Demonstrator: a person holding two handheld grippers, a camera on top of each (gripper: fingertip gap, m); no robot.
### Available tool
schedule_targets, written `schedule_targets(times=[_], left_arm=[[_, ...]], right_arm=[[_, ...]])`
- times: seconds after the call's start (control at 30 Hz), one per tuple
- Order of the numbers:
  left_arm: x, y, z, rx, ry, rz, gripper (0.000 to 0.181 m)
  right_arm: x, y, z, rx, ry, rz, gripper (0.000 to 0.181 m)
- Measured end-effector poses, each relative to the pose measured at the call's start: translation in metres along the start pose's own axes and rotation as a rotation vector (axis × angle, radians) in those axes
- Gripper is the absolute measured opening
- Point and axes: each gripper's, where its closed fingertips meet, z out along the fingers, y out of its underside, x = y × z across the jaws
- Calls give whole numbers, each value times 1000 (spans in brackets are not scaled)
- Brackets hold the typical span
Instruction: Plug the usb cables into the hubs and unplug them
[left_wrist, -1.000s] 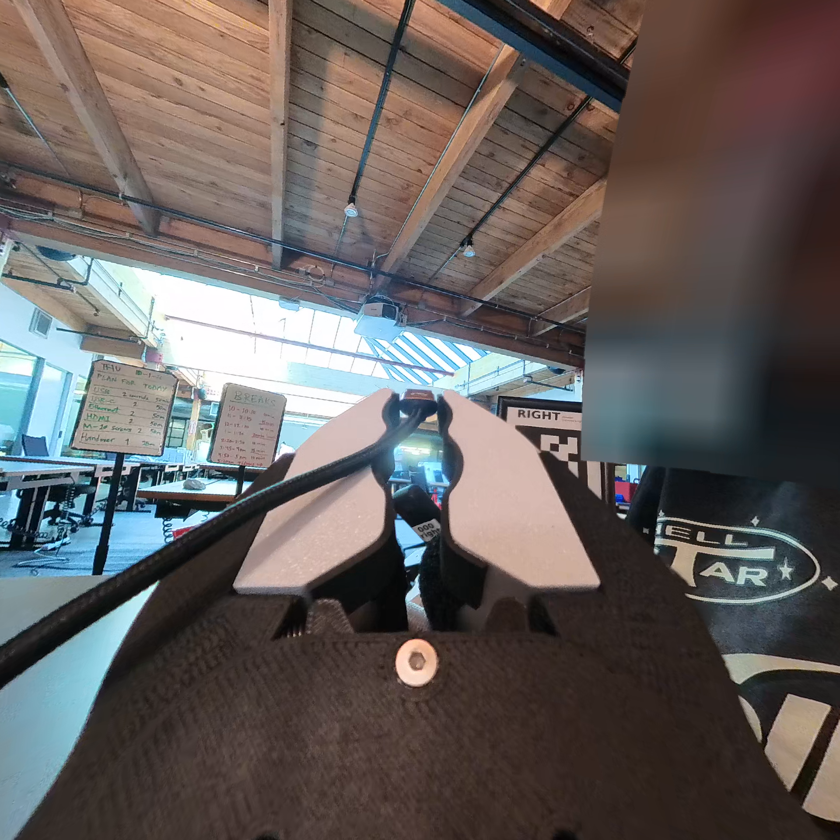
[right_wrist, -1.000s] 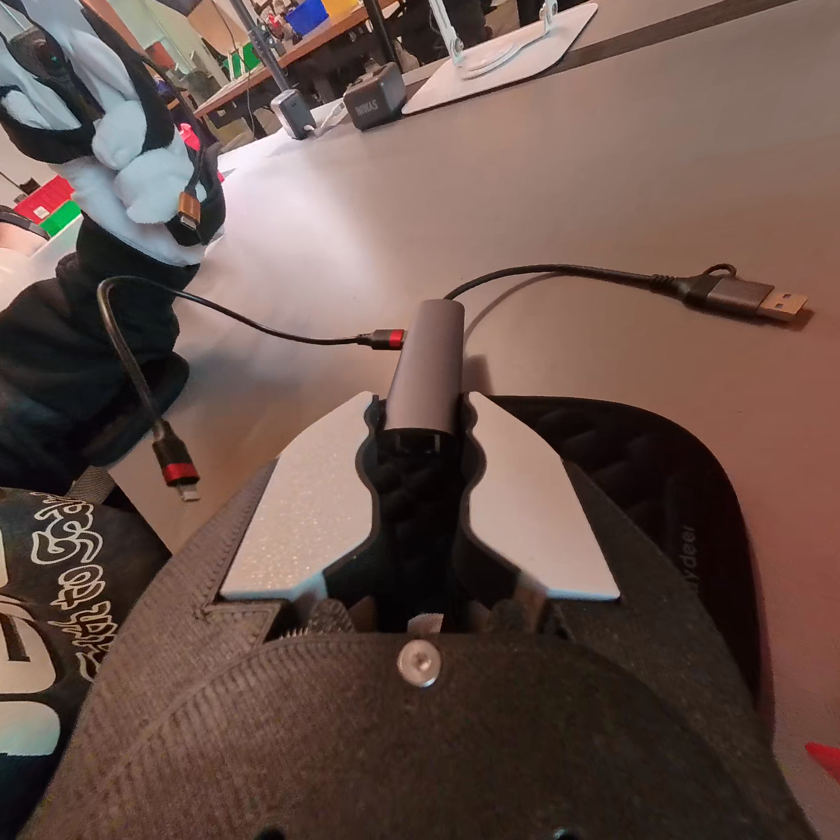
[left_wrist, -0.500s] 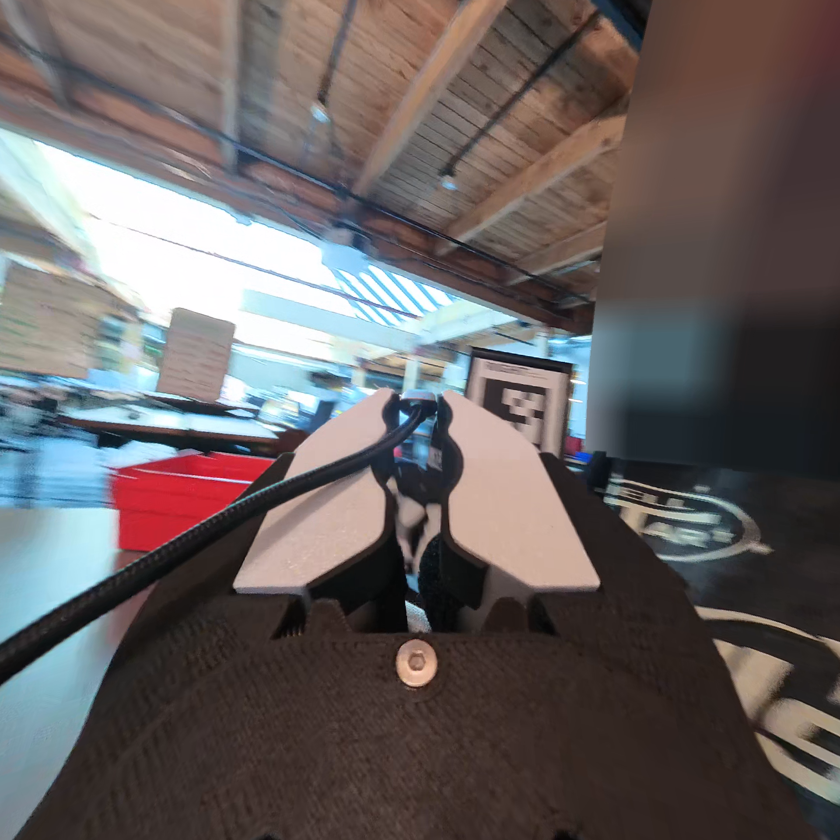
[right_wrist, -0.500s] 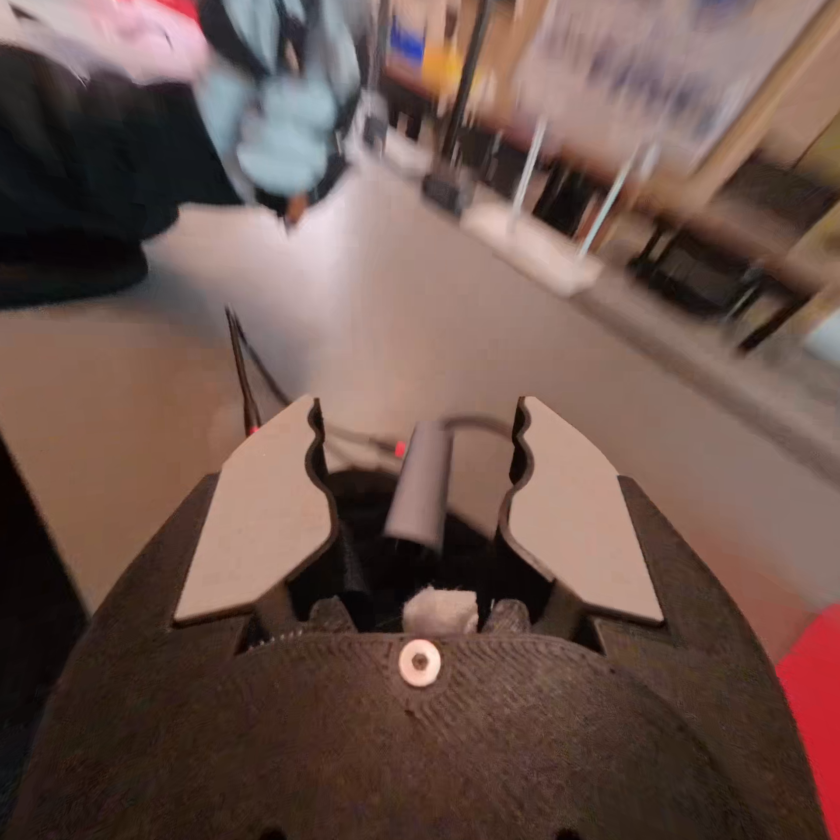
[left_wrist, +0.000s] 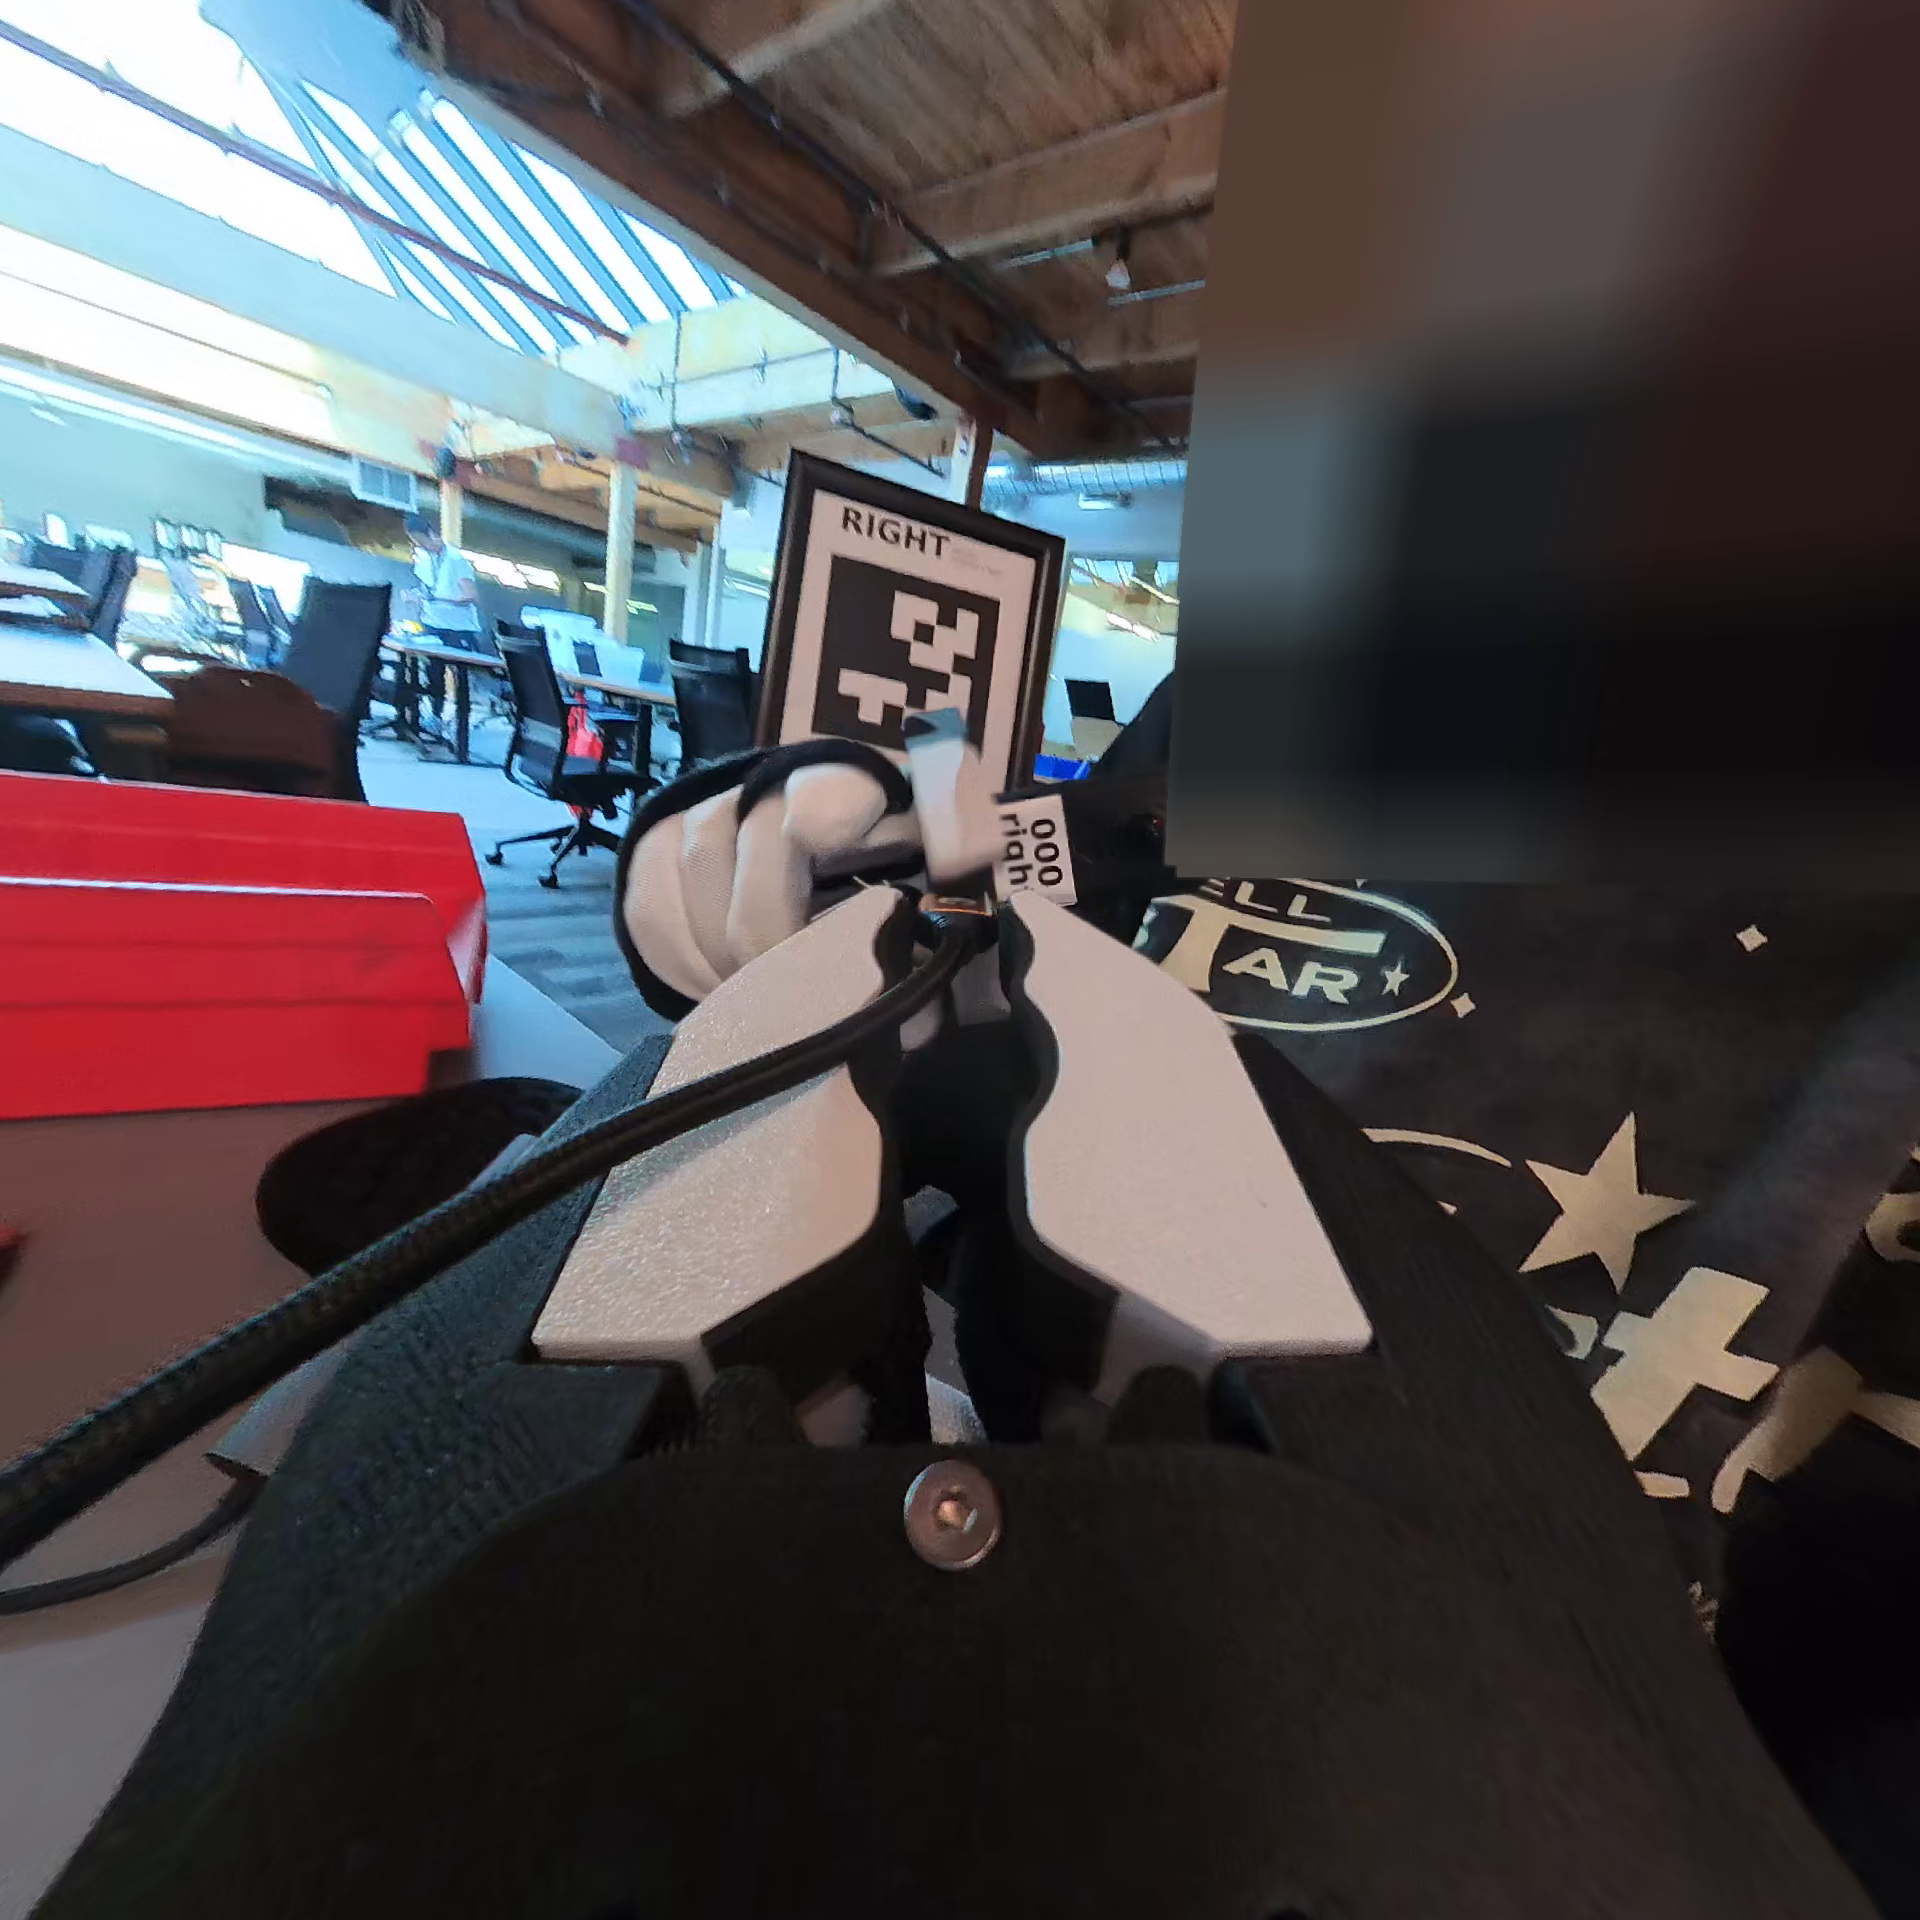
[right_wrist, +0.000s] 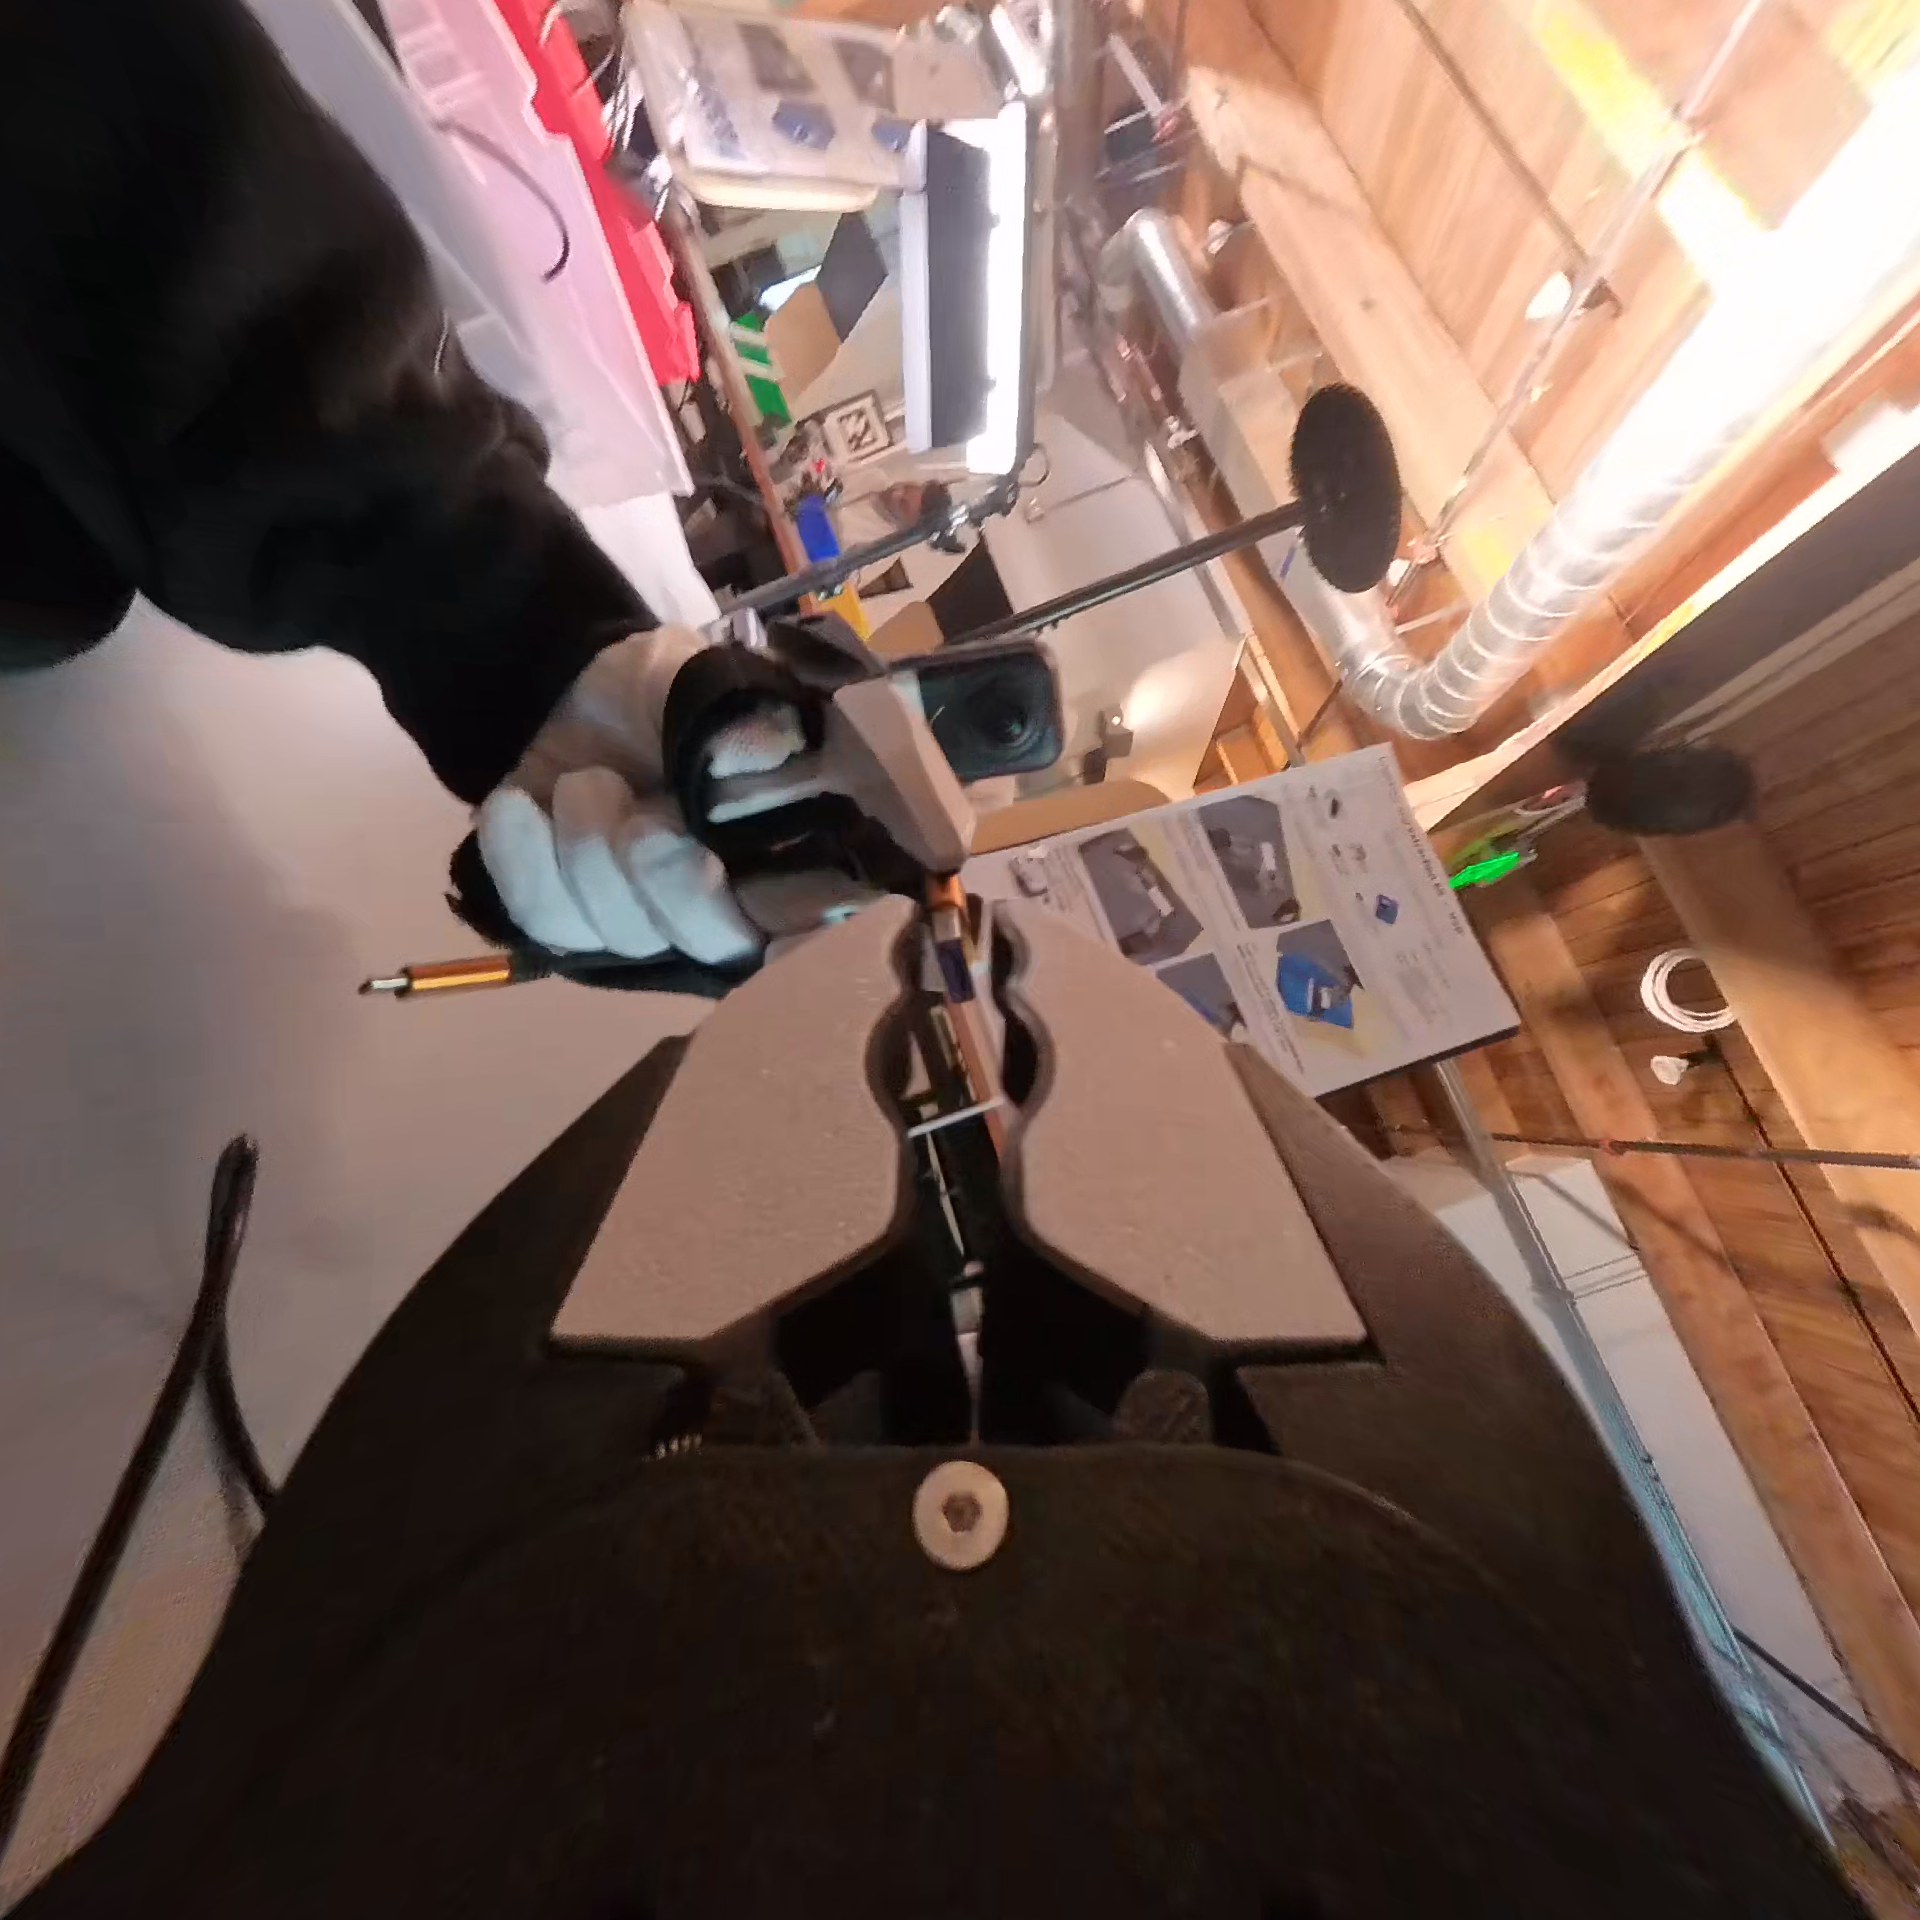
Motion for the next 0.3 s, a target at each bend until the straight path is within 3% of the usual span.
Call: schedule_targets(times=[0.07,0.13,0.23,0.3], left_arm=[[-4,-1,-1,11,-20,3,15],[-6,-3,-2,22,-60,98,22],[-15,-10,-1,30,-232,393,44],[-20,-12,1,-24,-339,575,51]], right_arm=[[0,4,2,-17,-12,63,7],[4,6,2,6,-35,348,7],[14,4,0,169,-142,1124,7],[12,4,-3,304,-346,1699,7]])
